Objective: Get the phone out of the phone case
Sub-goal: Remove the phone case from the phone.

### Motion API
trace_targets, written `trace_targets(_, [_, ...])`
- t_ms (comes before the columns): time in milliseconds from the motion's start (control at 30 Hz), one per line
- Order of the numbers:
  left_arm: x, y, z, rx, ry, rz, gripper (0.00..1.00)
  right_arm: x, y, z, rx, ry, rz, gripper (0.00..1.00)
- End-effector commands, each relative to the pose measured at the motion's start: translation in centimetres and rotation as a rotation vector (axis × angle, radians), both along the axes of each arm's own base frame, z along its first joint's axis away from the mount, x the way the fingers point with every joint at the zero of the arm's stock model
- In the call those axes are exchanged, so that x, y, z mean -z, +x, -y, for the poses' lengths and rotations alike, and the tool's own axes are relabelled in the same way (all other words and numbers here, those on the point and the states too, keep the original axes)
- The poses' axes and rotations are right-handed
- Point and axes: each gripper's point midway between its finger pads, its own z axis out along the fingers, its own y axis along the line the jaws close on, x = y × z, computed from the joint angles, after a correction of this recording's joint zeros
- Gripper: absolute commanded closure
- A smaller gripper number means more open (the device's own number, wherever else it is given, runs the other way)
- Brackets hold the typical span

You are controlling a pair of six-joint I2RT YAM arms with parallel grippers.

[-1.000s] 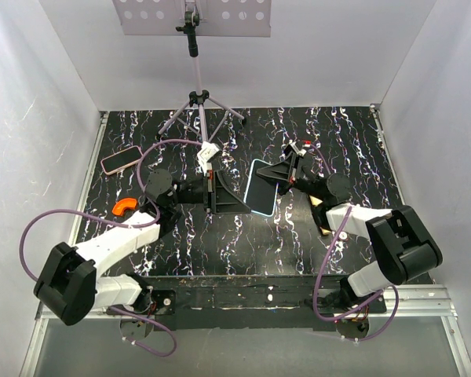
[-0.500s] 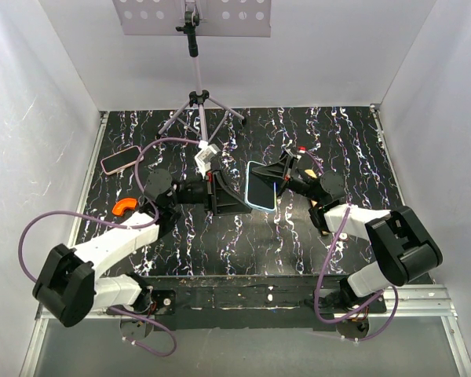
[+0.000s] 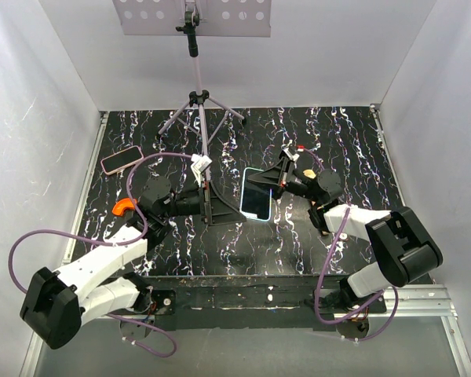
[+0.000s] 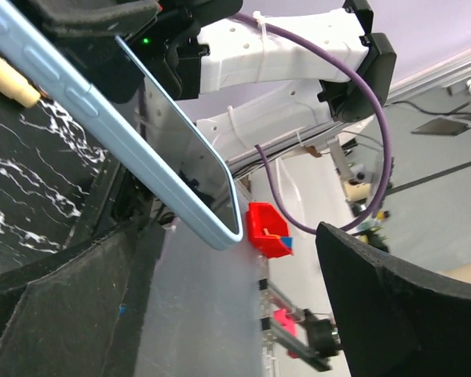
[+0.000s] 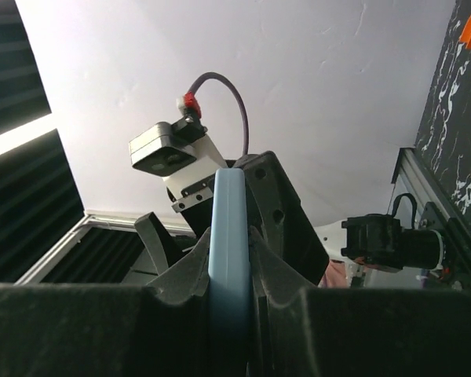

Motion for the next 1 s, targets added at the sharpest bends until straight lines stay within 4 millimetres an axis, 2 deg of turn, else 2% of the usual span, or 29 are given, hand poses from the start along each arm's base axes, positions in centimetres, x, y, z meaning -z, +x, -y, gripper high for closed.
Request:
trace_targets(0, [-0.4,0.1,0.0,-0.019,0.022,-0.165,0.12,-5.9,-1.4,0.8,0.033,0.121,0.364,0.99])
trace_targets(100, [-1.3,0.2,0.4,-0.001,-0.029,-0.259,0.34,-5.3,-0.8,0.4,0.065,0.052,0.389,0.99])
trace_targets(267, [-1.5,-0.3,0.5,0.008,-0.04,-0.33,0.53,-5.4,0.0,0.3,0.125,-0.061,0.48,0.99])
trace_targets(467, [-1.3,-0.6,0.6,-0.002,0.011,-0.302,0.55,-6.1,0.5,0.7,0.199,-0.157,0.517,0.99])
trace_targets(667, [-1.7,-1.0,1.0,0.019,0.004,-0.293,0.54,-6.9,1.0,0.6,0.205,-0.158,0.521,0.99])
trace_targets(833, [-3.1,-1.2,1.3,0.035,-0.024,-0.248,0.68,-7.1,0.9,0.6,0.206,-0.166,0.511,0.99])
trace_targets(967, [-3.3,-0.9,1.5,0.035,-0.026,-0.234,0.74,-7.1,0.9,0.7,0.207,-0.173,0.496,0.99])
